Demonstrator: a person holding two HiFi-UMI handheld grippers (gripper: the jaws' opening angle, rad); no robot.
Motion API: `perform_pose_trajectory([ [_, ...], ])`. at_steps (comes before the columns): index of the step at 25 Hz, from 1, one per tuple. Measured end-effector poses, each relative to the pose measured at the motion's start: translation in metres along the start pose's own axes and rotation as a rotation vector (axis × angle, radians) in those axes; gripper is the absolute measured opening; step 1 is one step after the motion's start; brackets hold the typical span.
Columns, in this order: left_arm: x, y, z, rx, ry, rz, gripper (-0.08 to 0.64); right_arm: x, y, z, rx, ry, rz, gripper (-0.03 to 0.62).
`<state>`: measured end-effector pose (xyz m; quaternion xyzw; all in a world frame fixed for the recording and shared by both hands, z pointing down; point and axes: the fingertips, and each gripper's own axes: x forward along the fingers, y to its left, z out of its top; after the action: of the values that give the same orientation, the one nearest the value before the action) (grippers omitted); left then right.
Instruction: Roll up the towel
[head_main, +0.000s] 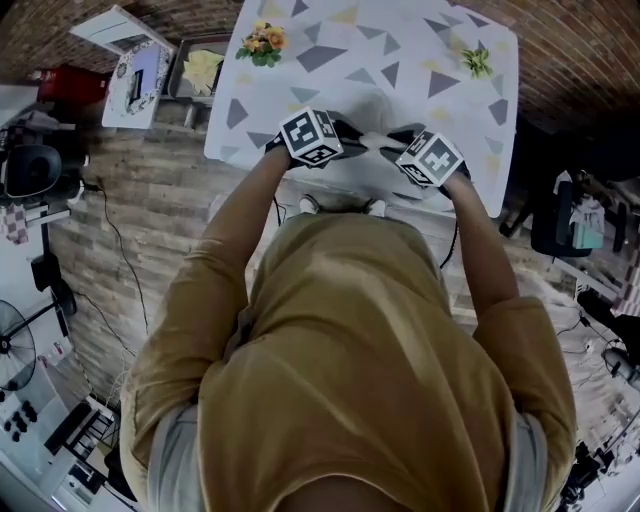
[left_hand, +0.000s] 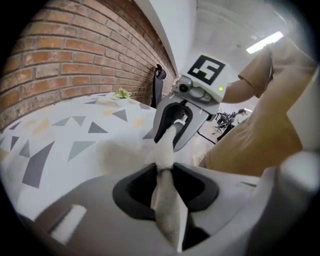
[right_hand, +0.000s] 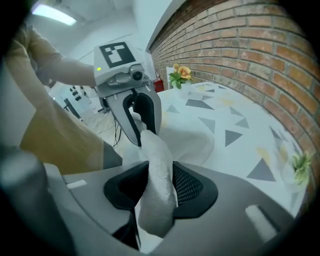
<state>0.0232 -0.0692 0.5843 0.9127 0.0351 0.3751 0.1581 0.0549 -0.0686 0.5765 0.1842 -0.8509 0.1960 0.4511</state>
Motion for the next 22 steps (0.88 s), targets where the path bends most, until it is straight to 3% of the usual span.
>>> perform_pose_trajectory([
  [5, 0.013, 0.001, 0.003, -0.015, 0.072, -0.116, 0.158, -0.038, -0.009, 0.002, -0.143, -0.042, -0.228, 0.124],
  [7, 0.017, 0.001, 0.003, -0.028, 0.1, -0.171, 0.158, -0.041, -0.003, 0.006, -0.207, -0.075, -0.268, 0.123],
  [12, 0.017, 0.003, 0.005, -0.083, 0.166, -0.296, 0.155, -0.013, 0.023, 0.003, -0.319, -0.031, -0.257, 0.123],
  [17, 0.012, -0.002, 0.014, 0.057, 0.188, -0.307, 0.152, -0.002, 0.01, -0.003, -0.337, 0.056, -0.242, 0.183],
  [20, 0.011, -0.006, 0.015, 0.067, 0.182, -0.319, 0.152, 0.003, 0.01, -0.006, -0.291, 0.072, -0.152, 0.177],
  [22, 0.009, -0.004, 0.013, 0.032, 0.173, -0.326, 0.155, 0.004, 0.013, -0.006, -0.234, 0.055, -0.075, 0.107],
])
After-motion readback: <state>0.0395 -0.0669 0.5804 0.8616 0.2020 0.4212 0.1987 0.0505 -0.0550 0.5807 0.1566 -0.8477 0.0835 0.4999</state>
